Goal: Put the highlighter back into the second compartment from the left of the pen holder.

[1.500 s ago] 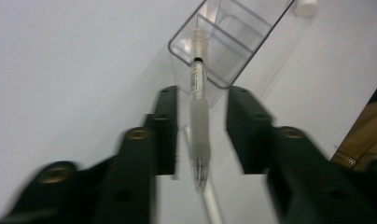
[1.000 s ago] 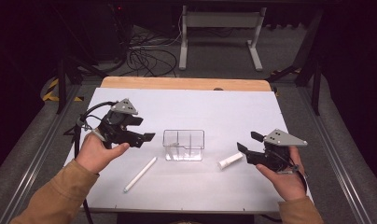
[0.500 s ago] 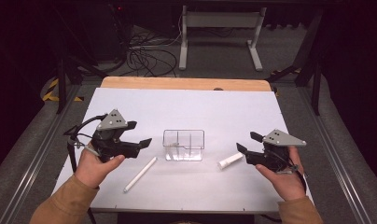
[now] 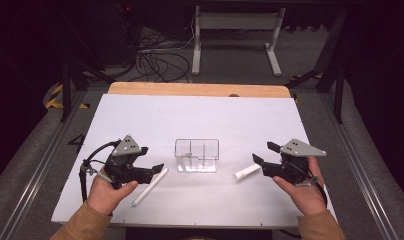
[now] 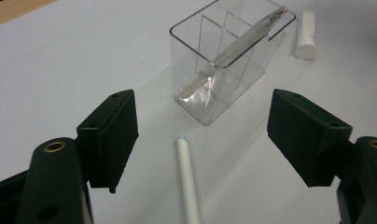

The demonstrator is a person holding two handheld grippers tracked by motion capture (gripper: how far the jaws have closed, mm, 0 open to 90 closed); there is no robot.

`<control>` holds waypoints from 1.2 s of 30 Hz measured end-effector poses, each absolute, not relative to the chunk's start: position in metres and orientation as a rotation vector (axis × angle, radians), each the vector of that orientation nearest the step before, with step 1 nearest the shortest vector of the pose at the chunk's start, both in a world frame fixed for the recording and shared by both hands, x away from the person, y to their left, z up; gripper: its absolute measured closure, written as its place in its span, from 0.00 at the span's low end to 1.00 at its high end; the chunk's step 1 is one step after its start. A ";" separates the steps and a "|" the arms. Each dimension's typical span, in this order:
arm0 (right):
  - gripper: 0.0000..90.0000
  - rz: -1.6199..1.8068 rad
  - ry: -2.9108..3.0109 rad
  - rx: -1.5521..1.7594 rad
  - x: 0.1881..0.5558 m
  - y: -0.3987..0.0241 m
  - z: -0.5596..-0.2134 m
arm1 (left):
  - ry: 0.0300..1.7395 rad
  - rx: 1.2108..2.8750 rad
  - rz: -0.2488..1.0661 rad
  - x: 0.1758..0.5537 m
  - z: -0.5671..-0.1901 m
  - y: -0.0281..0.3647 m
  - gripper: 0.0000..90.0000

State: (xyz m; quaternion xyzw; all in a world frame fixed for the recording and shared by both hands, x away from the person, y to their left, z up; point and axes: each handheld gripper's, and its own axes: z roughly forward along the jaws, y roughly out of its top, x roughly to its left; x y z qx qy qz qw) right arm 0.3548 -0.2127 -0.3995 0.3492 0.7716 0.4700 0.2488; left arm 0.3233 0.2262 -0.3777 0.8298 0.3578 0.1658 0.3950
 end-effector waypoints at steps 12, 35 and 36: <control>0.37 1.281 2.106 0.950 0.354 -0.212 -0.400 | 0.947 2.178 0.385 0.321 -0.406 0.222 0.28; 0.37 1.269 2.131 0.941 0.355 -0.209 -0.404 | 1.102 2.319 0.280 0.328 -0.438 0.213 0.31; 0.37 1.270 2.131 0.941 0.355 -0.209 -0.404 | 1.109 2.323 0.277 0.329 -0.438 0.213 0.31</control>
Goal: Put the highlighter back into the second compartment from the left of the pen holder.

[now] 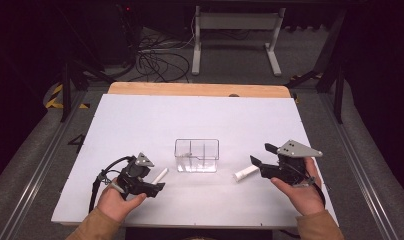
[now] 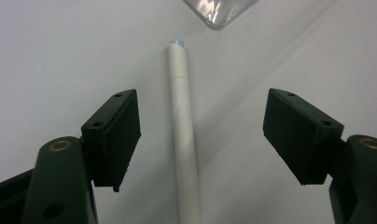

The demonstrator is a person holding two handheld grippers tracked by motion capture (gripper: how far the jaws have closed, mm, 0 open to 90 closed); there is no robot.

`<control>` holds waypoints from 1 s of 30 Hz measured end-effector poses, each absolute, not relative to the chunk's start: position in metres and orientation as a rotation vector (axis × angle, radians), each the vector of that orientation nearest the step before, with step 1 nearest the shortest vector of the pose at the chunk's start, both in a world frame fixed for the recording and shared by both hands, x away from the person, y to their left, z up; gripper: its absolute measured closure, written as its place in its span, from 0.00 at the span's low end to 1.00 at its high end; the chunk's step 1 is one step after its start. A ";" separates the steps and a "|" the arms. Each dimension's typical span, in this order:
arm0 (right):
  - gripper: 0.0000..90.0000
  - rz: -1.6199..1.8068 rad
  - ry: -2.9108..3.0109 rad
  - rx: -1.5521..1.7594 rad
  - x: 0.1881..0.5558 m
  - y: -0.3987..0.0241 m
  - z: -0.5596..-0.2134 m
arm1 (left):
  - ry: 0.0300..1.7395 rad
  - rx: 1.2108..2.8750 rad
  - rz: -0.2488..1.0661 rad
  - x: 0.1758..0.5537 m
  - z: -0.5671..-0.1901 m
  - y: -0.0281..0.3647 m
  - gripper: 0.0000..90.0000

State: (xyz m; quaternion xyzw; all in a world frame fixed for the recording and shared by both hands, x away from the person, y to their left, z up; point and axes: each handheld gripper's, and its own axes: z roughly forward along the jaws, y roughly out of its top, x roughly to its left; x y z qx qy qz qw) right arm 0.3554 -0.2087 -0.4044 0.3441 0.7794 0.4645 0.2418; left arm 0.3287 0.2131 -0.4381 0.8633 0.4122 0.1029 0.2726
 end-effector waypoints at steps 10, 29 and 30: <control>0.37 1.269 2.131 0.940 0.355 -0.209 -0.404 | 1.146 2.338 0.288 0.328 -0.443 0.212 0.35; 0.37 1.267 2.135 0.935 0.355 -0.207 -0.405 | 1.218 2.344 0.276 0.334 -0.446 0.208 0.65; 0.37 1.267 2.135 0.934 0.355 -0.207 -0.405 | 1.223 2.353 0.282 0.335 -0.446 0.208 0.67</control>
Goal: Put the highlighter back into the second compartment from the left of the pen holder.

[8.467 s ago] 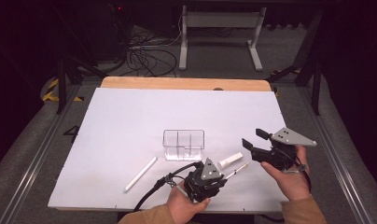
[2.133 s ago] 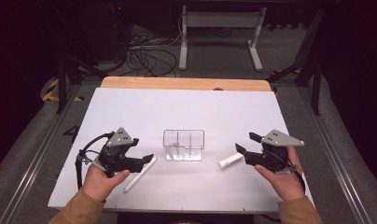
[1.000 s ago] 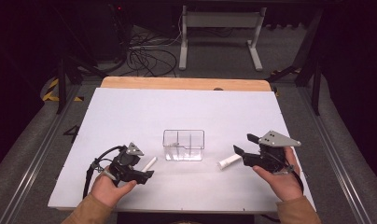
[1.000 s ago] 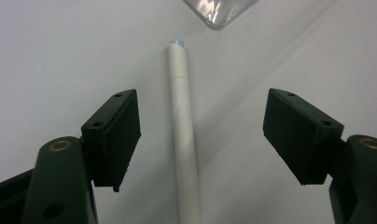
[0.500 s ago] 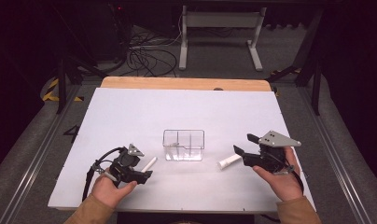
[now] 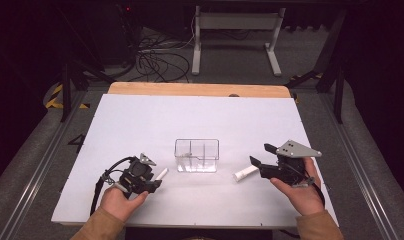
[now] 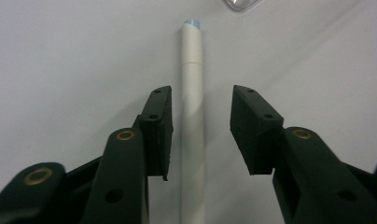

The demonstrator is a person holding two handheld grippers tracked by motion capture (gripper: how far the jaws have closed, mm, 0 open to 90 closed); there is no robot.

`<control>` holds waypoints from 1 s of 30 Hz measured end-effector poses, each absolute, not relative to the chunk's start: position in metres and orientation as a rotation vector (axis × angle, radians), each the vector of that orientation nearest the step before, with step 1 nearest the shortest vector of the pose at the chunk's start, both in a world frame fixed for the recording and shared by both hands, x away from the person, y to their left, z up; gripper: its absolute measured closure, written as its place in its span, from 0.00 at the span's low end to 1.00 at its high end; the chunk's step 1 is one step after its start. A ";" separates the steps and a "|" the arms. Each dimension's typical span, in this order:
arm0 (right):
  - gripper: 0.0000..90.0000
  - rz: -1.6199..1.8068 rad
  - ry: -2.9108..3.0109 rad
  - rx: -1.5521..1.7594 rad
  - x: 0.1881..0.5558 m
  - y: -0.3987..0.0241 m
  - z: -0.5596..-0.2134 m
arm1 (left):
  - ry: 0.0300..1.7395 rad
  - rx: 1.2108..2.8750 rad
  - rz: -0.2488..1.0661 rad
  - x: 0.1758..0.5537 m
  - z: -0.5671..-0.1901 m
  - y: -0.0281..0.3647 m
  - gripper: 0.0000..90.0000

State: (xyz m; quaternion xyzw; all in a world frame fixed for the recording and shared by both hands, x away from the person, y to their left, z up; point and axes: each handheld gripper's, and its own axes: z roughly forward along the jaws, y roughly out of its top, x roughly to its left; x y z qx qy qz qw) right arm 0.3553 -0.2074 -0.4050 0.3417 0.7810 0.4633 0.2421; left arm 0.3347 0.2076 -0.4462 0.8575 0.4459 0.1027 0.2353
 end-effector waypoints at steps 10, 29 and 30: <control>0.37 1.264 2.138 0.931 0.355 -0.207 -0.405 | 1.273 2.384 0.288 0.341 -0.452 0.205 0.81; 0.37 1.264 2.141 0.933 0.356 -0.207 -0.406 | 1.278 2.370 0.302 0.341 -0.450 0.203 0.87; 0.37 1.266 2.140 0.934 0.356 -0.207 -0.406 | 1.275 2.365 0.309 0.340 -0.448 0.203 0.87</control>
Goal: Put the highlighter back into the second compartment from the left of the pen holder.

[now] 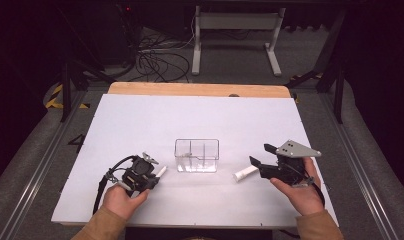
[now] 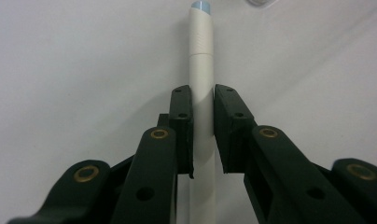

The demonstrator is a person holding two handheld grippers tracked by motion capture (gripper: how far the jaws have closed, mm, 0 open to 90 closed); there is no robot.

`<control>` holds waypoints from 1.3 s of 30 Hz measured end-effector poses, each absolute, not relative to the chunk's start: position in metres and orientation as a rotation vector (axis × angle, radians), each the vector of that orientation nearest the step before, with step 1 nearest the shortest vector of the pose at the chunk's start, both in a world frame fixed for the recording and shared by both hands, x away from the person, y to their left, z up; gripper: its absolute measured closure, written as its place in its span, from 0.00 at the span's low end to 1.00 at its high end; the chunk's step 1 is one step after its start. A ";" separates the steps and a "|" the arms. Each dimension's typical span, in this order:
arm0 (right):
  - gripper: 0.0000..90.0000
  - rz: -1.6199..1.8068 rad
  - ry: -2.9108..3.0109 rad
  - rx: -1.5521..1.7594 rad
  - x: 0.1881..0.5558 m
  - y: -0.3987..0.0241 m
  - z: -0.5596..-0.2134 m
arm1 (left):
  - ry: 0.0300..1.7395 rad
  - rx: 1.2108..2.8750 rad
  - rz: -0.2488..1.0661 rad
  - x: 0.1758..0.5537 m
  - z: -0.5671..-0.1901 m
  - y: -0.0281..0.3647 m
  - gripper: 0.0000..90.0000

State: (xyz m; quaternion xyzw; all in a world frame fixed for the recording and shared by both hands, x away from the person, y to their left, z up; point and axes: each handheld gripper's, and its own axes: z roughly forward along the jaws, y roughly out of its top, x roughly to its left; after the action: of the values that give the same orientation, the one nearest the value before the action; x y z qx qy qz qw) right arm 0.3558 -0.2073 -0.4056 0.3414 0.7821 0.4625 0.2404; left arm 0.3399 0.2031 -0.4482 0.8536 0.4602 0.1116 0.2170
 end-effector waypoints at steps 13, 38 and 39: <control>0.37 1.264 2.141 0.936 0.356 -0.207 -0.406 | 1.219 2.305 0.373 0.330 -0.427 0.206 0.87; 0.37 1.260 2.141 0.937 0.356 -0.207 -0.406 | 1.138 2.210 0.447 0.319 -0.404 0.213 0.87; 0.37 1.260 2.140 0.936 0.356 -0.207 -0.406 | 1.136 2.199 0.456 0.319 -0.403 0.214 0.87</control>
State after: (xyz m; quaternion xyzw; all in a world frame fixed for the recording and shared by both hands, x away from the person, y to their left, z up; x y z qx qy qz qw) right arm 0.3562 -0.2071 -0.4061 0.3421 0.7826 0.4608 0.2413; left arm 0.3186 0.2137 -0.4030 0.8314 0.4294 0.1726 0.3076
